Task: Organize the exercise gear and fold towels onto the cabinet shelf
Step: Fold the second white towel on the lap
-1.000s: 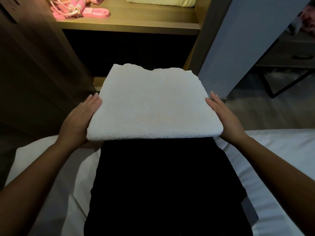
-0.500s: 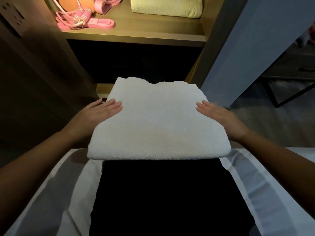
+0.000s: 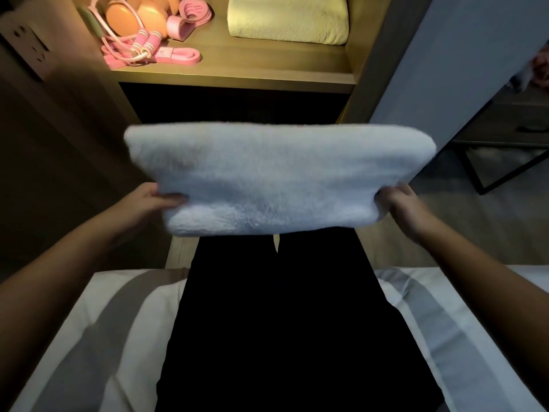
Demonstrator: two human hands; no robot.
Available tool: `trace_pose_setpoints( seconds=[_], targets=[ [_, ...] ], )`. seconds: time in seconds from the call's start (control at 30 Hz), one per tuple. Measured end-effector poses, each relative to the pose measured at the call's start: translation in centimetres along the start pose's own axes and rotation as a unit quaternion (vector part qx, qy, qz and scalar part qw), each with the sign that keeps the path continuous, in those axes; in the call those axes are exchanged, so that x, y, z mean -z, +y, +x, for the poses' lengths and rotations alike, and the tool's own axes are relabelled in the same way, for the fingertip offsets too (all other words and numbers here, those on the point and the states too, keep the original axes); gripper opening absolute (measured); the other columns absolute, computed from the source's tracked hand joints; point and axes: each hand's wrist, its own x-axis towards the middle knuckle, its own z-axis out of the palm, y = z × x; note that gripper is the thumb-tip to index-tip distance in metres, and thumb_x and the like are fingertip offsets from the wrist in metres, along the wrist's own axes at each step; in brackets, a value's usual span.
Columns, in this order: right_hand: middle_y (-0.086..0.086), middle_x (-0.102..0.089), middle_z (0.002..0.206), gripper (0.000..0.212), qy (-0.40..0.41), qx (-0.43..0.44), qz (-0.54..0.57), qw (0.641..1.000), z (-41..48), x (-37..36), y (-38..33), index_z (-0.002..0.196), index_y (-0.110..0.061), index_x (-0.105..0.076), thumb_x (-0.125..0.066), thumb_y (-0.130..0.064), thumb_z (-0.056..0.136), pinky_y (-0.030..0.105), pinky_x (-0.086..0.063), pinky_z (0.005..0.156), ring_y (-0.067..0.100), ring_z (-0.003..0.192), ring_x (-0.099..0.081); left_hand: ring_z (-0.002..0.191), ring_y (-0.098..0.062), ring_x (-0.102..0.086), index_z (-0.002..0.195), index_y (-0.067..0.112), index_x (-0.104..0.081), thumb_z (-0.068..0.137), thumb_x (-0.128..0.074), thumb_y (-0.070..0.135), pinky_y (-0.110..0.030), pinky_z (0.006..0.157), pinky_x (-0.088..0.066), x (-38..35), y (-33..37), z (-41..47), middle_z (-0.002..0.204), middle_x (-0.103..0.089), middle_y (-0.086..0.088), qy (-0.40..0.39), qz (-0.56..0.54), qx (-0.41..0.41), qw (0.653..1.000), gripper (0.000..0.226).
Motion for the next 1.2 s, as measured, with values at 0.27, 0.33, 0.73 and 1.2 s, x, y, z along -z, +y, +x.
trace_pose_setpoints(
  seconds=[0.27,0.33,0.73,1.2],
  targets=[
    [-0.004,-0.065,0.116,0.046,-0.011,-0.081,0.015,0.997,0.2,-0.6,-0.5,0.125,-0.019,-0.059,-0.048,-0.051,0.095,0.032,-0.047,0.089,0.013,0.104,-0.063,0.108,-0.027,-0.060,0.117,0.007,-0.060,0.093,-0.049,0.056,-0.043,0.101,-0.044,-4.1,3.2,-1.0,0.115,-0.063,-0.008,0.165,-0.026,0.084,0.982,0.055],
    [-0.004,-0.065,0.119,0.053,0.021,-0.073,0.008,0.997,0.1,-0.7,-0.7,0.130,-0.017,-0.058,-0.055,-0.053,0.091,0.031,-0.050,0.086,0.013,0.106,-0.063,0.102,-0.028,-0.058,0.108,0.013,-0.058,0.093,-0.049,0.056,-0.042,0.094,-0.046,-4.3,3.5,-0.7,0.104,-0.062,-0.005,0.207,0.019,0.088,0.974,0.046],
    [0.004,-0.041,0.147,0.059,0.127,0.099,-0.344,0.925,0.0,-2.6,-3.6,0.146,-0.018,-0.032,-0.051,-0.026,0.092,0.047,-0.036,0.106,0.024,0.128,-0.044,0.130,-0.026,-0.040,0.142,0.018,-0.035,0.091,-0.053,0.023,-0.057,0.112,-0.025,-5.8,5.9,-1.8,0.144,-0.040,-0.006,0.275,0.351,-0.126,0.886,0.054],
    [-0.010,0.026,0.158,0.070,-0.033,0.092,-0.552,0.828,0.7,-8.5,-0.8,0.148,-0.044,0.018,0.003,-0.070,0.085,0.055,0.011,0.118,0.023,0.148,0.020,0.149,-0.024,0.016,0.148,0.052,0.009,0.080,0.004,0.083,-0.063,0.114,0.009,-10.3,4.6,2.4,0.162,0.018,0.004,0.025,0.556,-0.141,0.819,0.075]
  ],
)
